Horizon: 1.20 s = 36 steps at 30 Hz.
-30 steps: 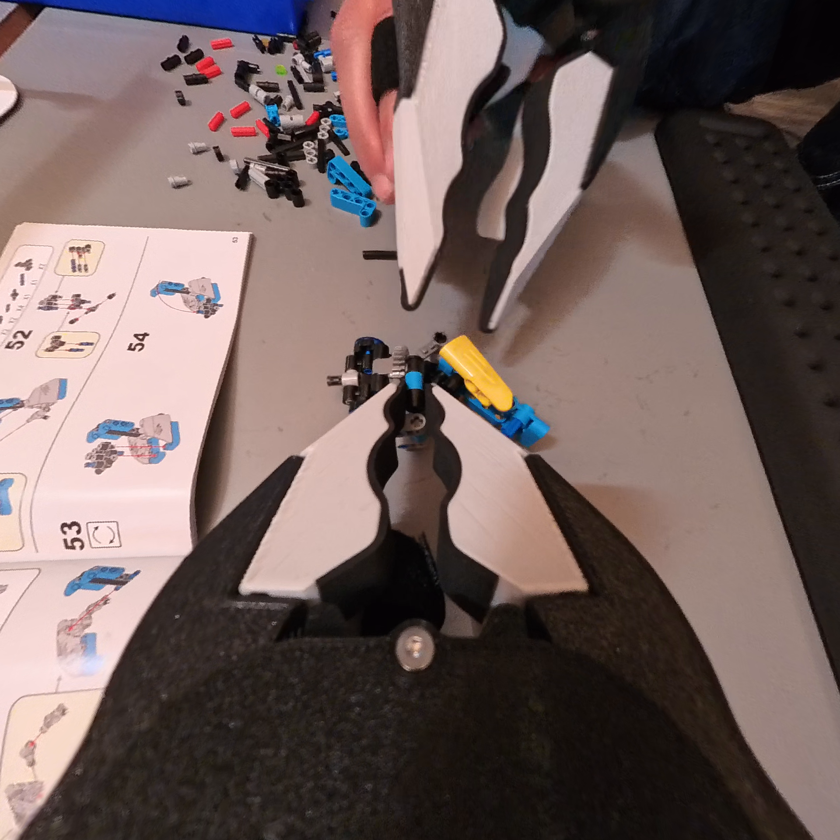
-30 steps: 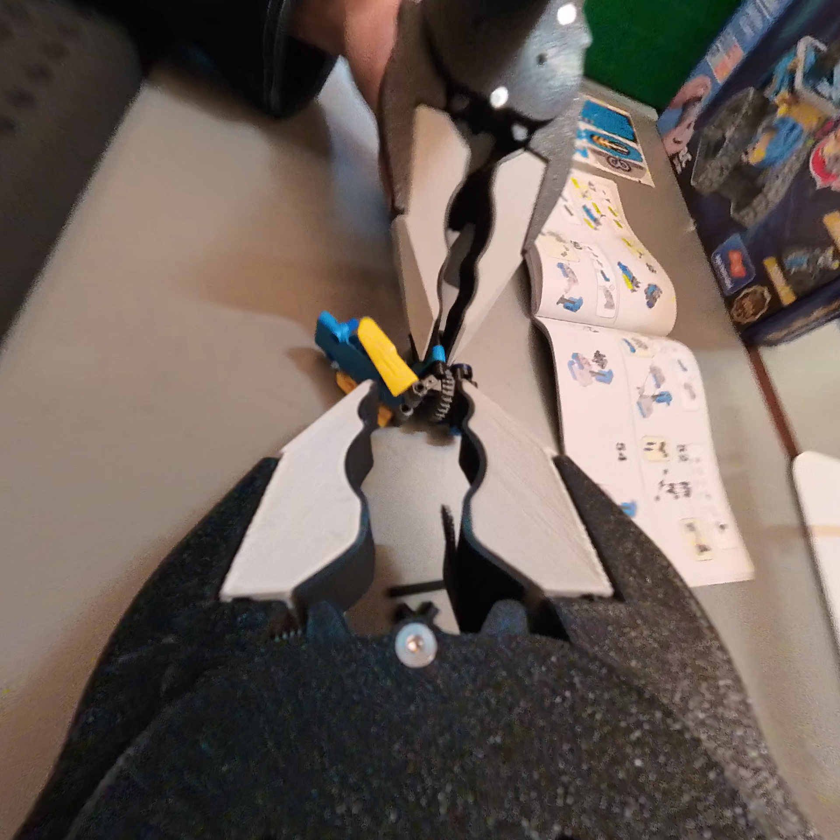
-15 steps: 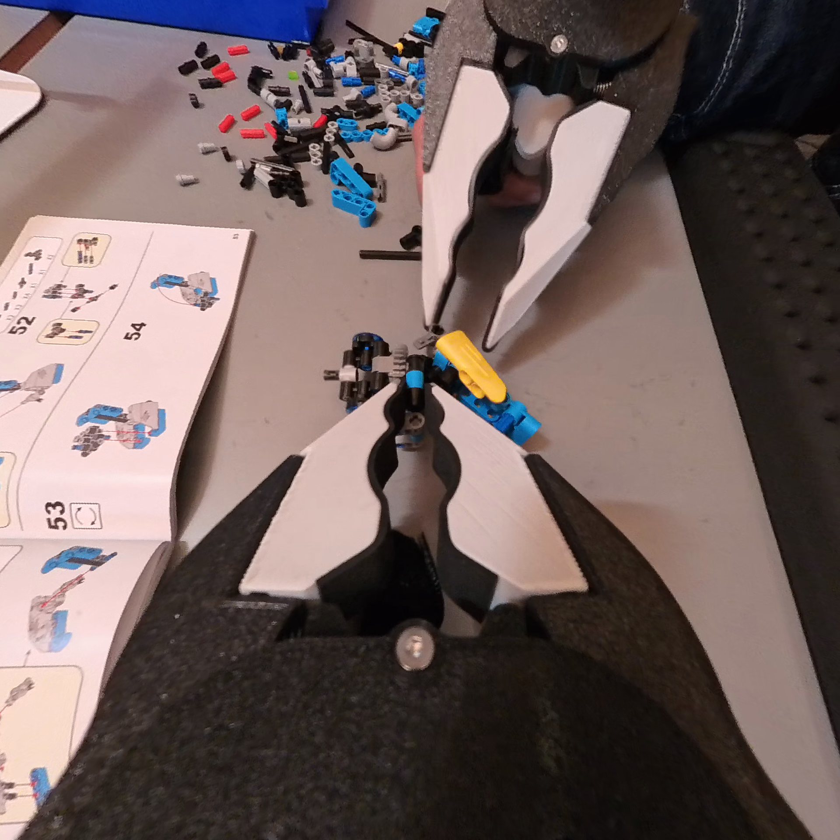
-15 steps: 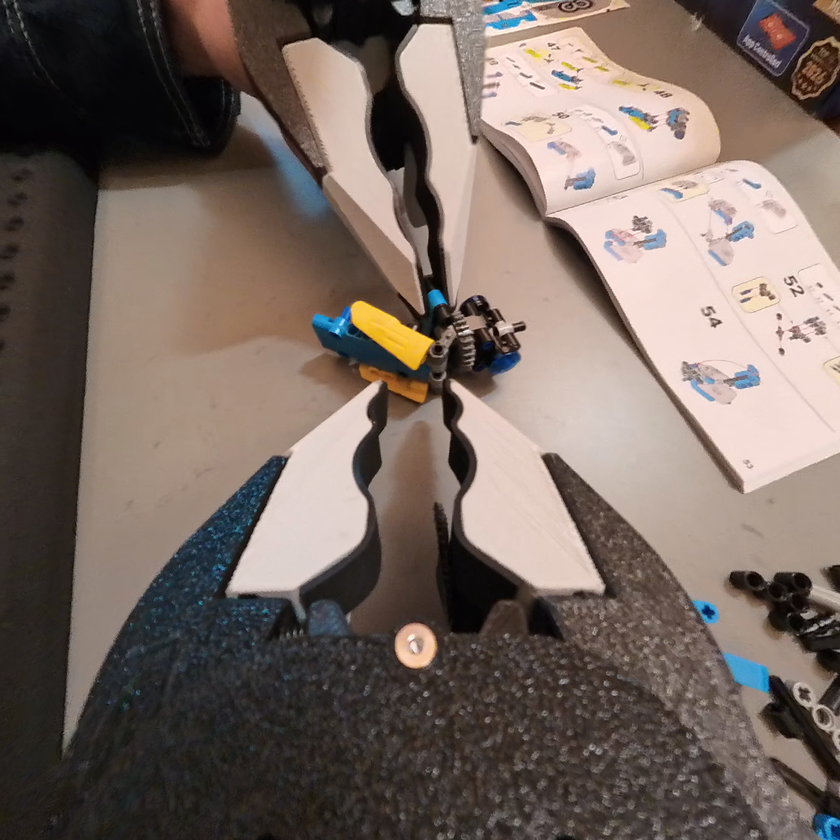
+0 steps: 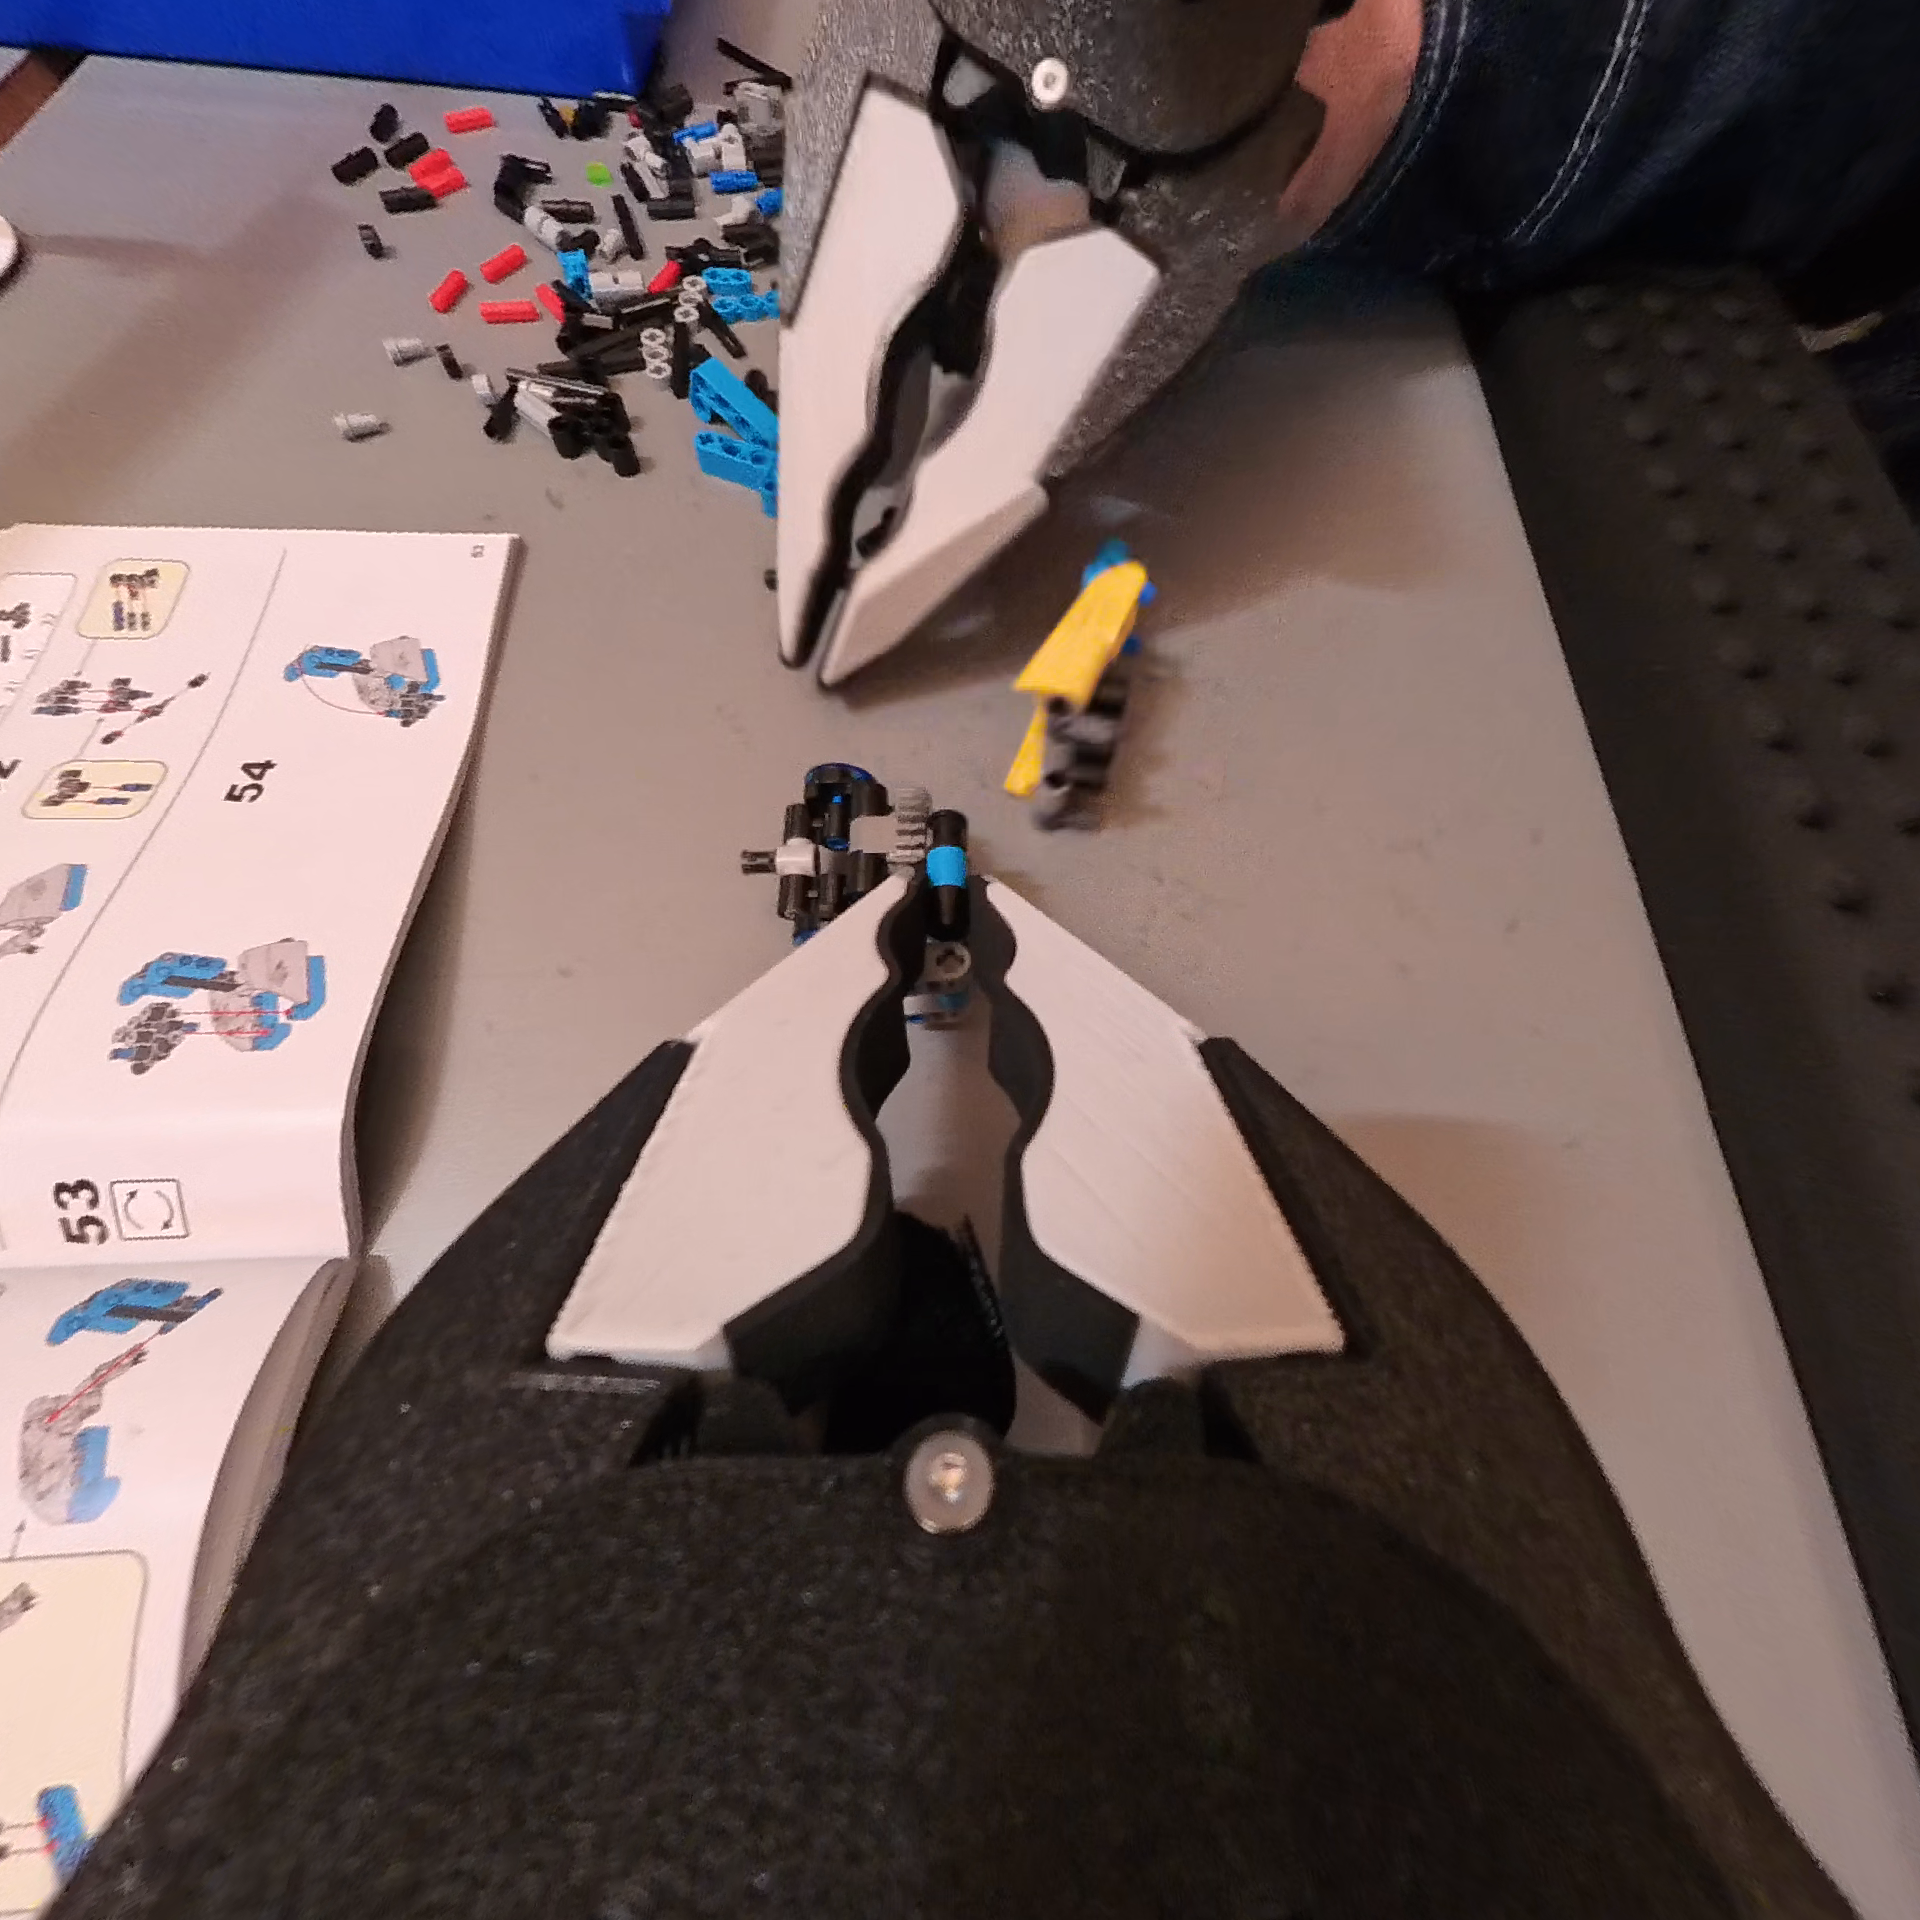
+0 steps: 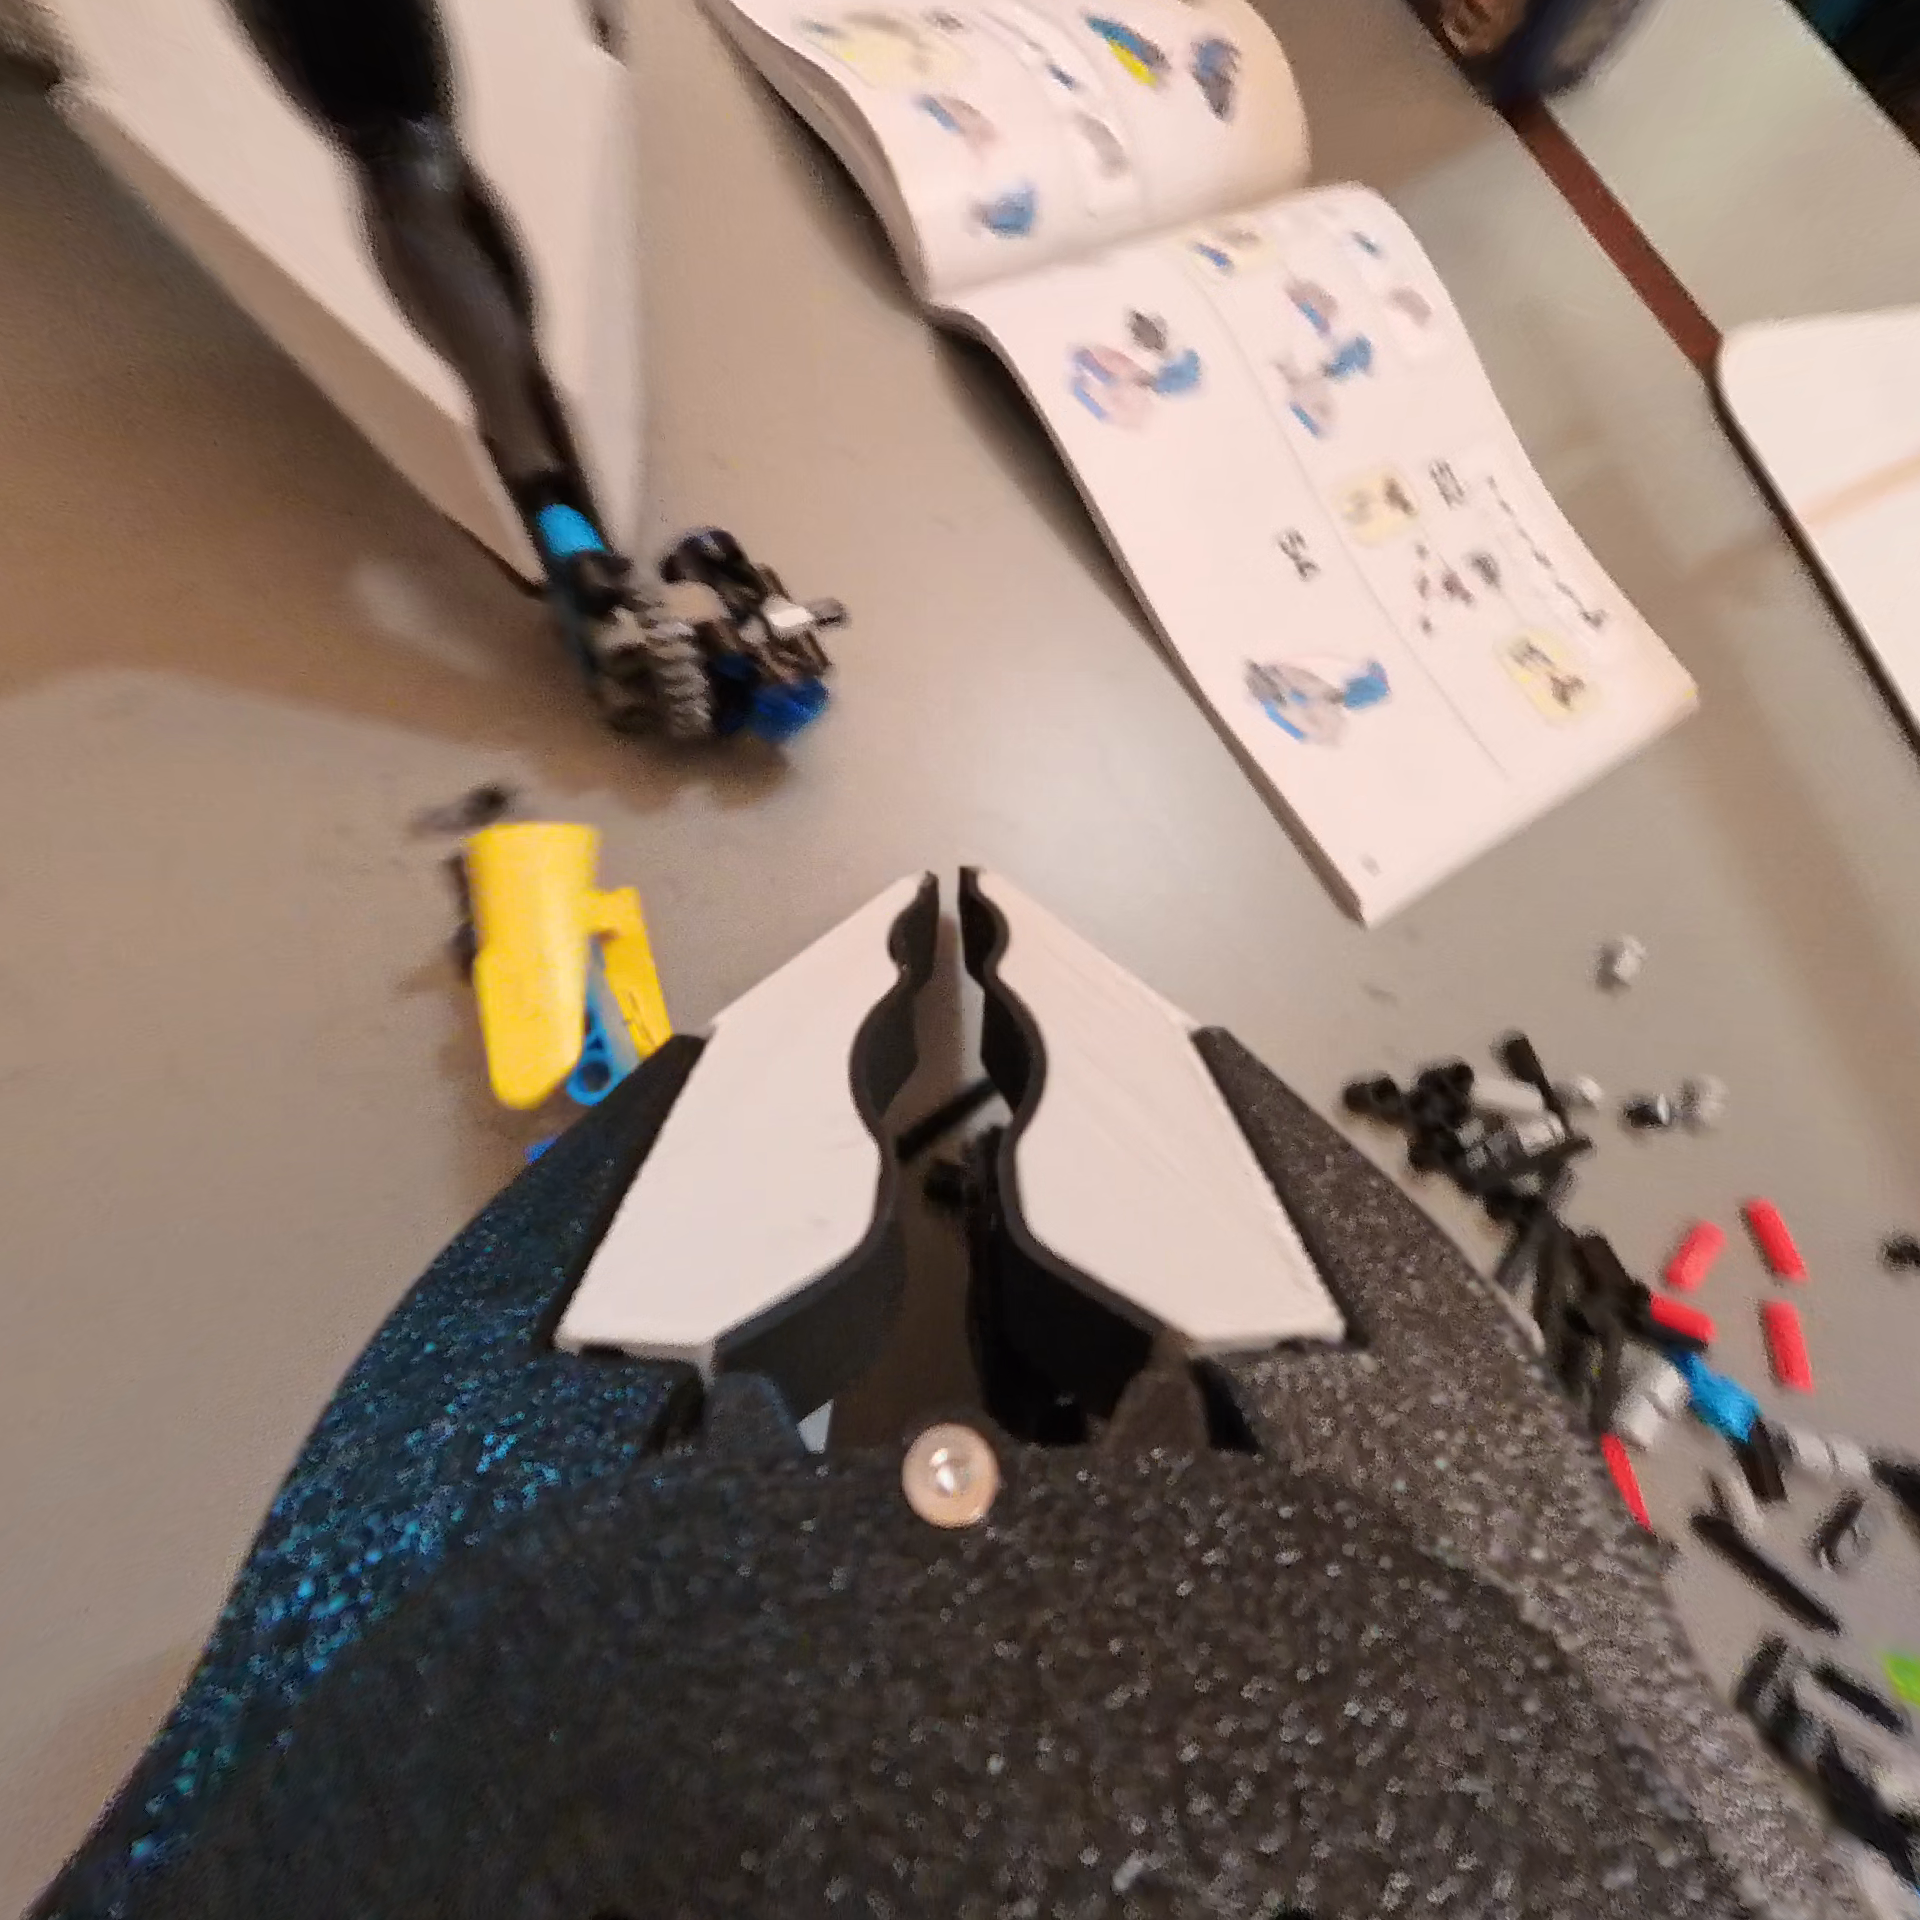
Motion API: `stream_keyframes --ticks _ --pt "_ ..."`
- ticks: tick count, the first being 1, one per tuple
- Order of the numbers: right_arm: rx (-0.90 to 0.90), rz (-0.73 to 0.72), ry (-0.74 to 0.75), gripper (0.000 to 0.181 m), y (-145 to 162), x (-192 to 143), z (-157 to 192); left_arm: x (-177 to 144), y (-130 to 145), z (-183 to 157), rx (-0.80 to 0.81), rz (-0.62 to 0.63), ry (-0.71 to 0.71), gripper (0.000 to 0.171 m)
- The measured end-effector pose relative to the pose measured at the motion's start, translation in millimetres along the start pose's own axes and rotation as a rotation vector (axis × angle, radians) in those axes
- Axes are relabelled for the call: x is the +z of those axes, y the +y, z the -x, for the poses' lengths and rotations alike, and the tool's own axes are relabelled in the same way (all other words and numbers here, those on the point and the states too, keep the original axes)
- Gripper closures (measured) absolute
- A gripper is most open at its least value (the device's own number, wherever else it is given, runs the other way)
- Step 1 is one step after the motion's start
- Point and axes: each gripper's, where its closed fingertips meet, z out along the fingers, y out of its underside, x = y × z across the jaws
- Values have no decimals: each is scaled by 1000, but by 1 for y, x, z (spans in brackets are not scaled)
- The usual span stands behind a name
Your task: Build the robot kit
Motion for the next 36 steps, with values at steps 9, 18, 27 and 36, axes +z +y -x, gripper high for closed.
stream_keyframes --ticks 9,18,27,36 --pt "332 -180 137 171 -10 -62 21 -2 1 2 -44 -10 -2 164" --pt "89 -7 178 136 -16 -11 66 -4 0 10 -214 -24 -21 165" --pt "106 -280 529 145 -84 -46 33 -29 -65 13 -703 -526 183 165" --pt "53 -300 485 139 -85 -46 42 -34 -72 13 -773 -595 233 165"
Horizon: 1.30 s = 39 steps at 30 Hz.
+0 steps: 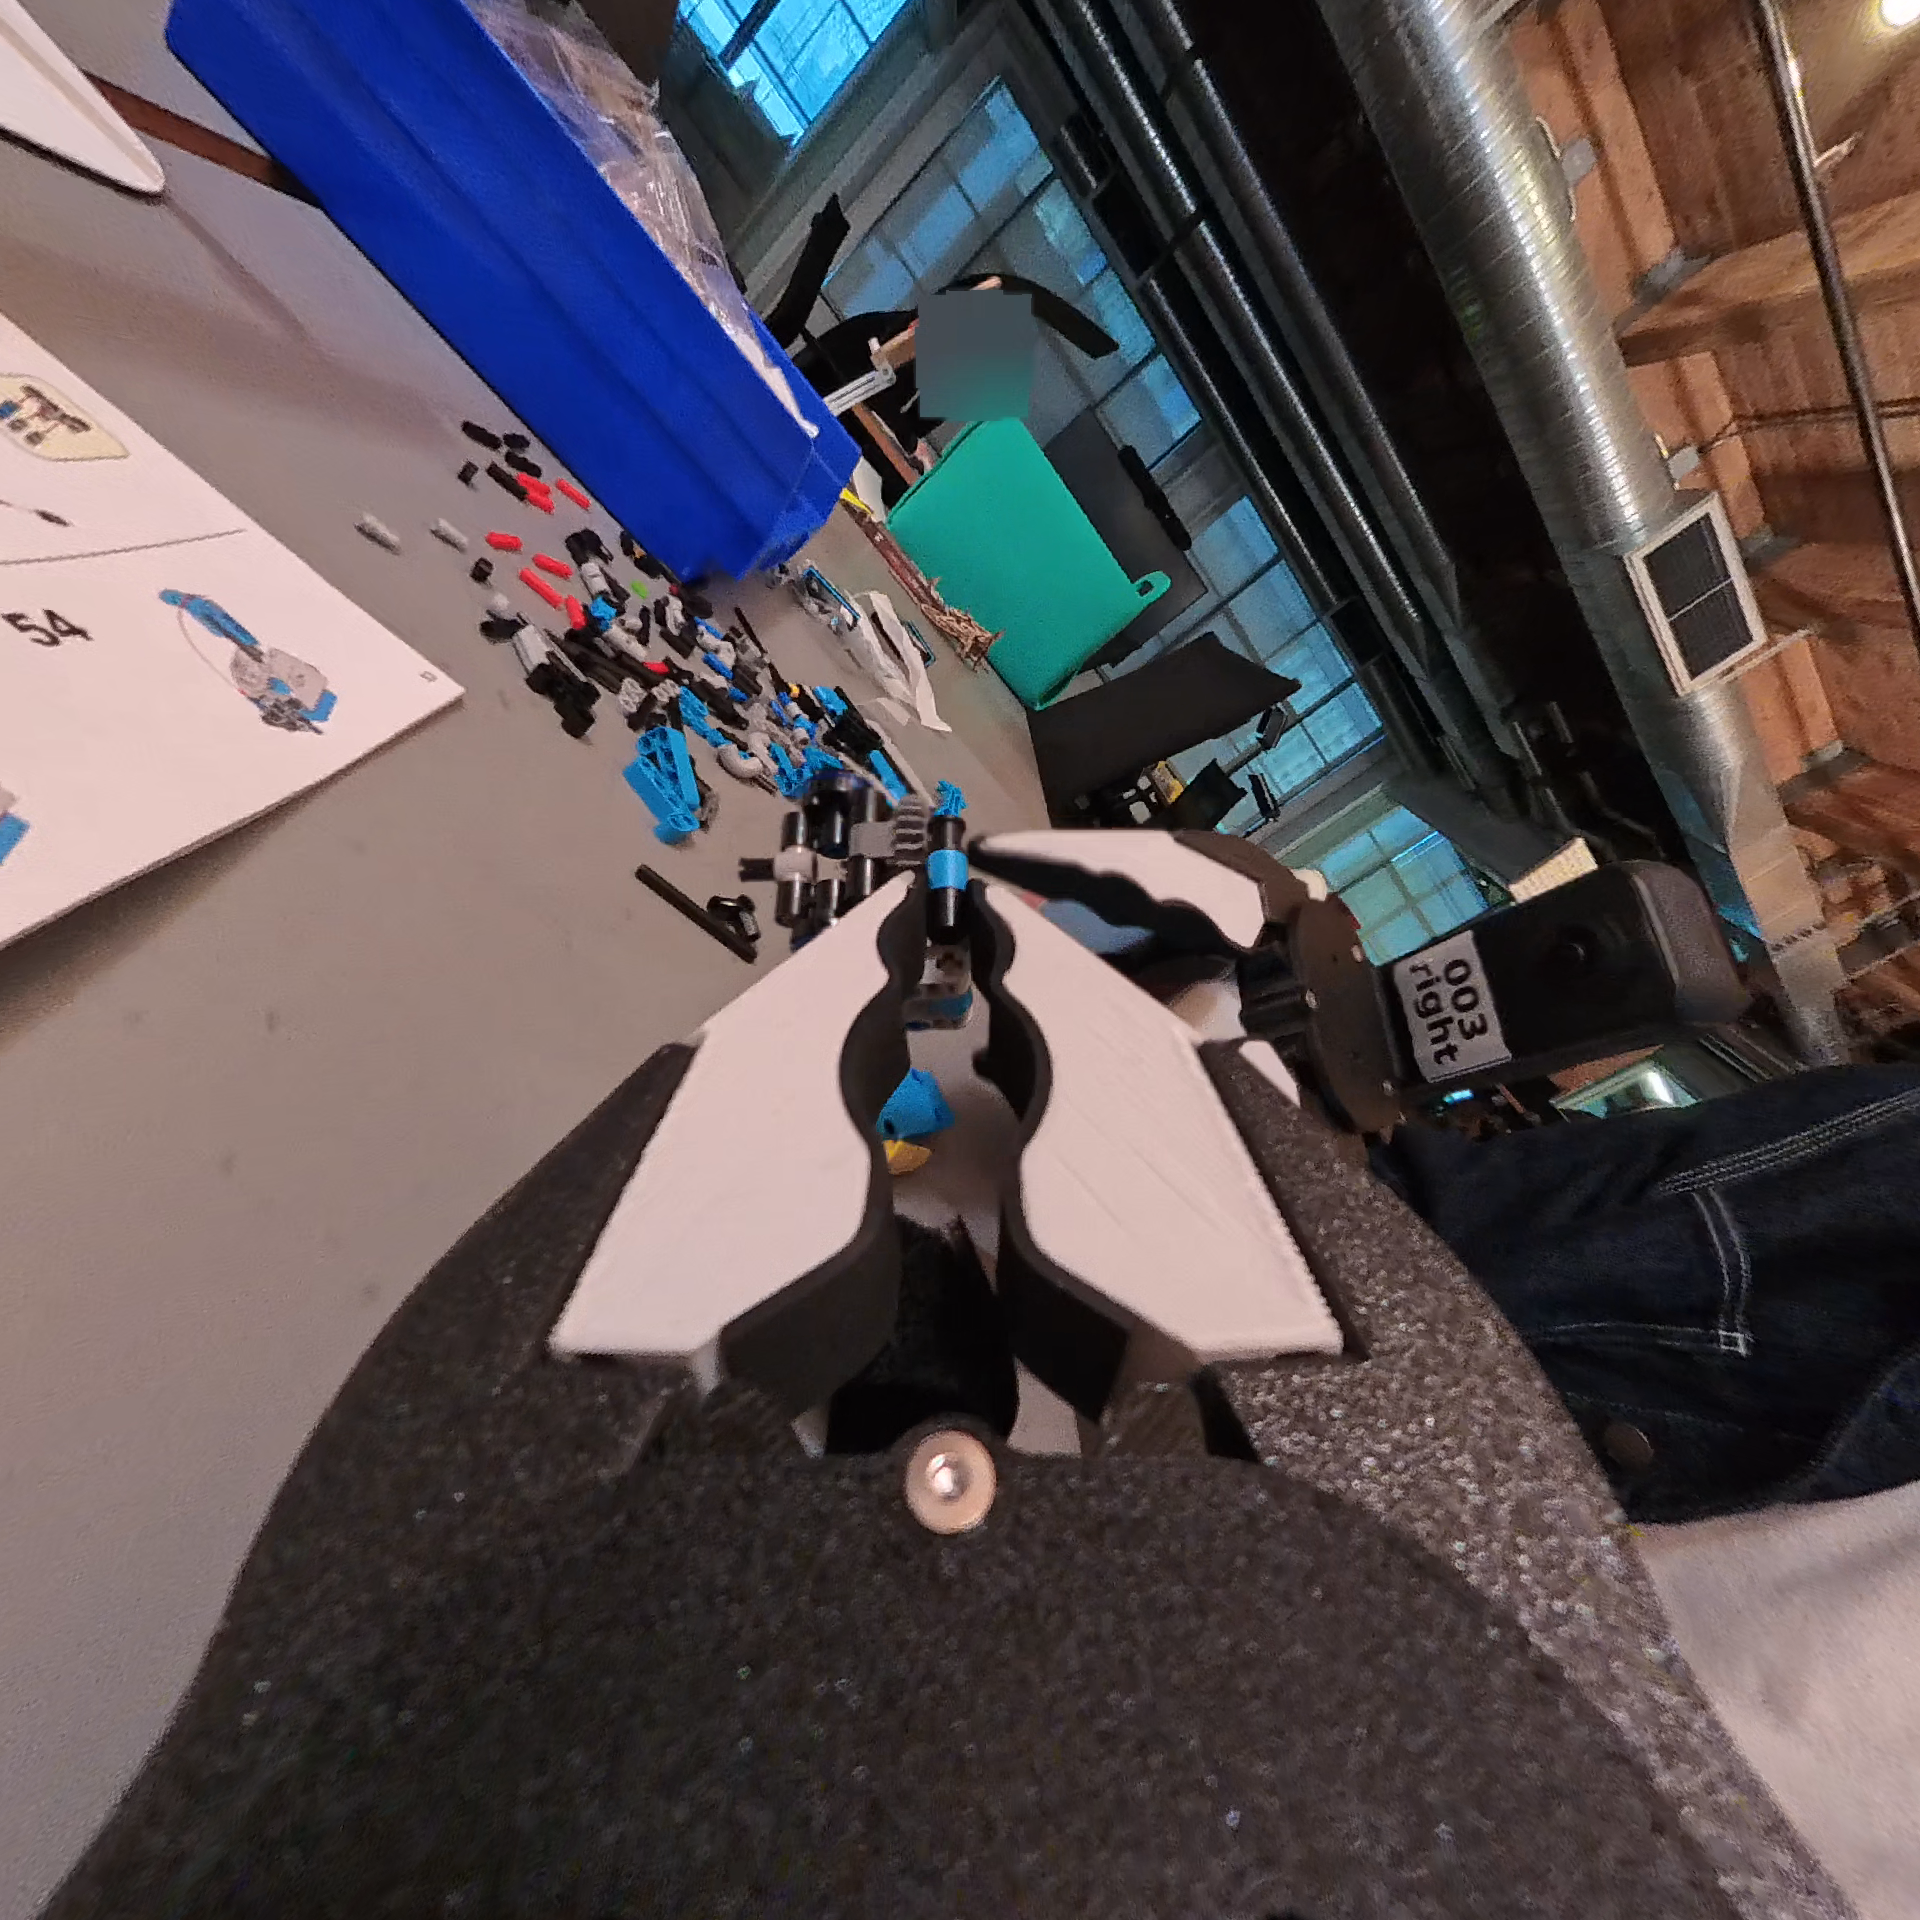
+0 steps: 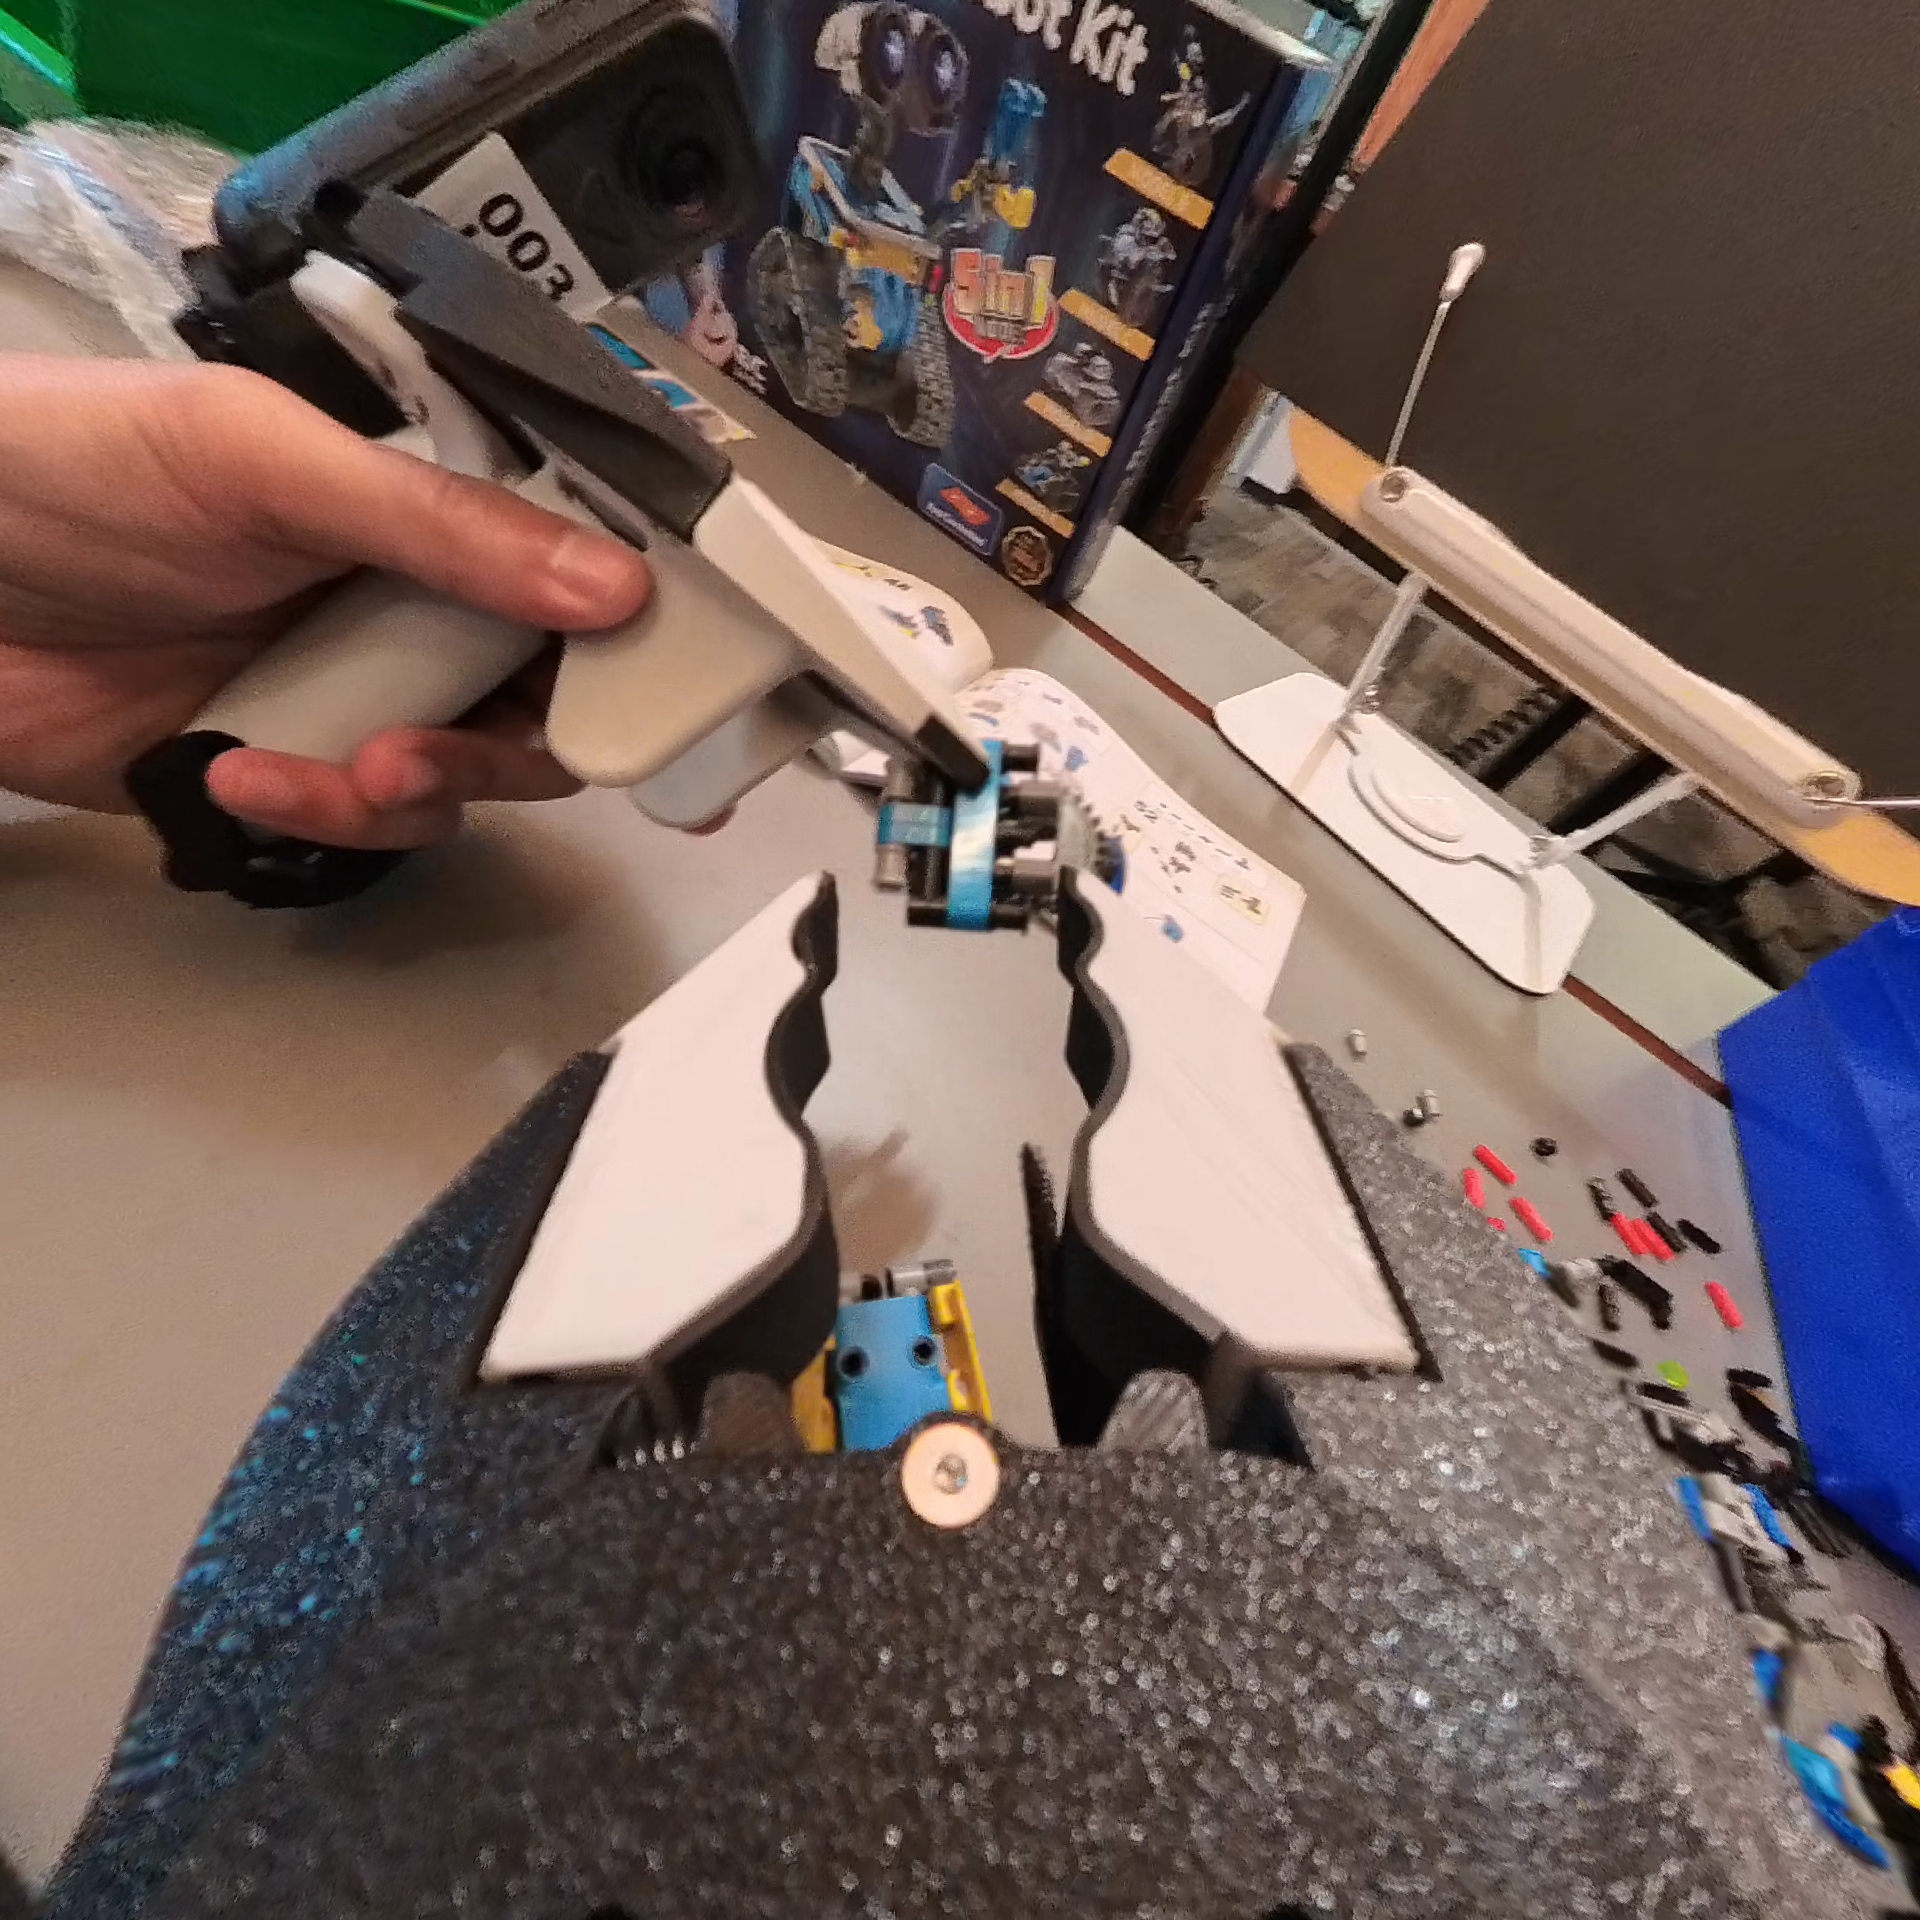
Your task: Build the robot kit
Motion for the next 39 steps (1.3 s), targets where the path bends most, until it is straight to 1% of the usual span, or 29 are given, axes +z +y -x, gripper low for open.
stream_keyframes --ticks 2,4,9,12,17,20,25,28,32,34,38,39 --pt "11 2 -6 136 1 2 1 0 0 -3 5 0 9 165" --pt "-17 11 32 145 1 2 -4 1 1 -3 -5 -2 12 165" --pt "-1 -8 35 144 -2 0 -6 4 3 -5 -36 -12 23 166" --pt "-17 3 49 144 -1 1 -7 7 6 -5 -46 -36 -4 166" --pt "-20 25 36 145 3 1 -8 8 8 -4 -27 -19 -23 165" --pt "-2 52 -22 146 7 2 -7 7 10 -1 -39 -5 -22 165" --pt "-69 38 -41 149 4 -3 -5 7 11 -5 -49 19 11 165" --pt "-91 19 -60 149 5 -1 -5 6 12 -3 -7 35 -17 165" --pt "-84 19 -19 147 6 1 -5 6 12 0 31 47 -55 165" --pt "-105 4 21 142 4 0 -7 7 14 -3 50 49 -65 165" --pt "-95 -38 -5 141 -3 -3 -3 10 22 -7 121 106 -97 165" --pt "-106 -32 -12 145 -2 -3 -2 10 22 -7 120 106 -101 165"
